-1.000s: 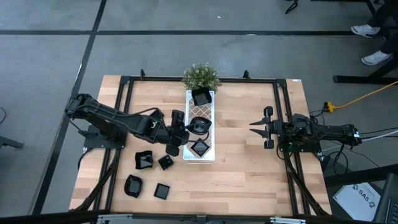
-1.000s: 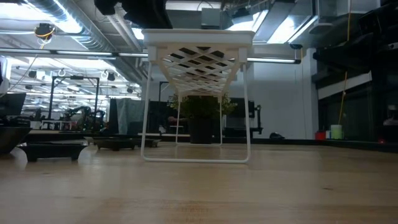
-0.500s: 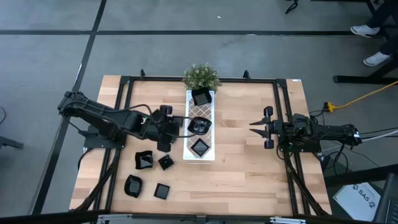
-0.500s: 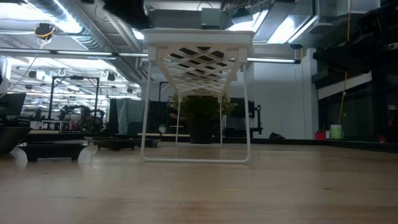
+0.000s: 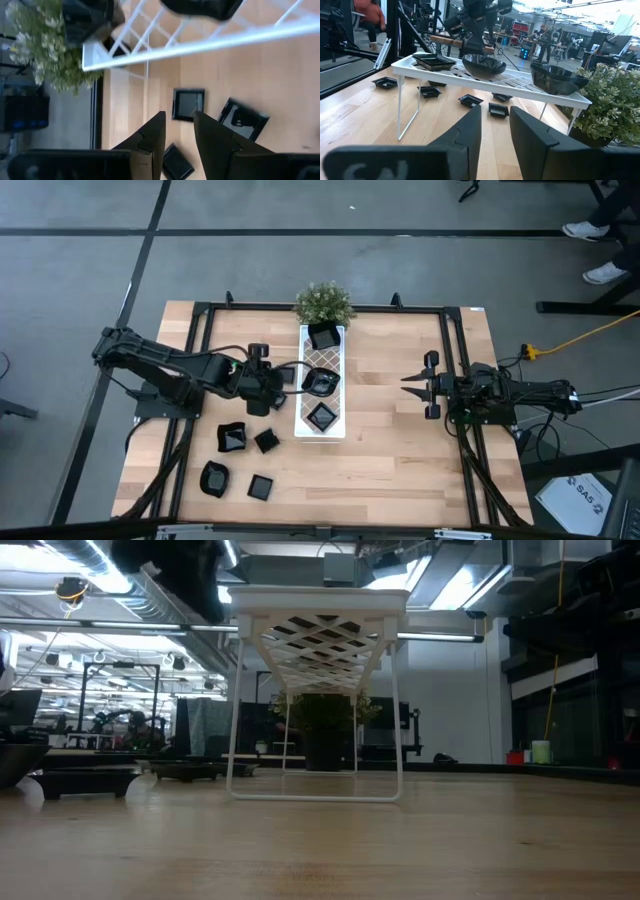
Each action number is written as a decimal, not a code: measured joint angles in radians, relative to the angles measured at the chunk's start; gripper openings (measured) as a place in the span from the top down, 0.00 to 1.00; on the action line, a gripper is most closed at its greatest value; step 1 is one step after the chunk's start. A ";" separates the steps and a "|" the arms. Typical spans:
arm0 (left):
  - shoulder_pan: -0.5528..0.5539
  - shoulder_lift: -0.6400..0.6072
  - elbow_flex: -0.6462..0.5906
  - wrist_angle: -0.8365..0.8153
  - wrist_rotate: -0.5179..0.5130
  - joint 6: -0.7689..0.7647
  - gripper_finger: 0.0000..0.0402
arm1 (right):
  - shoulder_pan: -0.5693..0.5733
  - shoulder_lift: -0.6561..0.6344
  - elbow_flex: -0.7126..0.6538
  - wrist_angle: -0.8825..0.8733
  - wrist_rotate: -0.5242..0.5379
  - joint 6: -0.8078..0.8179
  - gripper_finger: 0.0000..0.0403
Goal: Pick & Place Mini shaped plates
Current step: Stack the square plate on top of the square plate on the shelf
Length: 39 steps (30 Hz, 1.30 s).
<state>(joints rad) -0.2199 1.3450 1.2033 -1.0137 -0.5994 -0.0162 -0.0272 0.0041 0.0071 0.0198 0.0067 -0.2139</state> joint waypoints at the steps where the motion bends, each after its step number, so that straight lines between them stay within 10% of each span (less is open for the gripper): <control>1: 0.002 -0.009 -0.016 0.001 -0.003 -0.003 0.76 | 0.000 0.000 0.000 0.000 0.000 0.000 0.75; 17: 0.119 -0.261 -0.396 0.199 0.026 -0.168 0.77 | 0.000 0.000 0.000 0.000 0.000 0.000 0.75; 39: 0.227 -0.181 -0.539 0.261 0.143 -0.102 0.78 | 0.000 0.000 0.000 0.000 0.000 0.000 0.75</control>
<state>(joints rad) 0.0073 1.1636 0.6640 -0.7529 -0.4561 -0.1185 -0.0269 0.0043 0.0074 0.0200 0.0067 -0.2139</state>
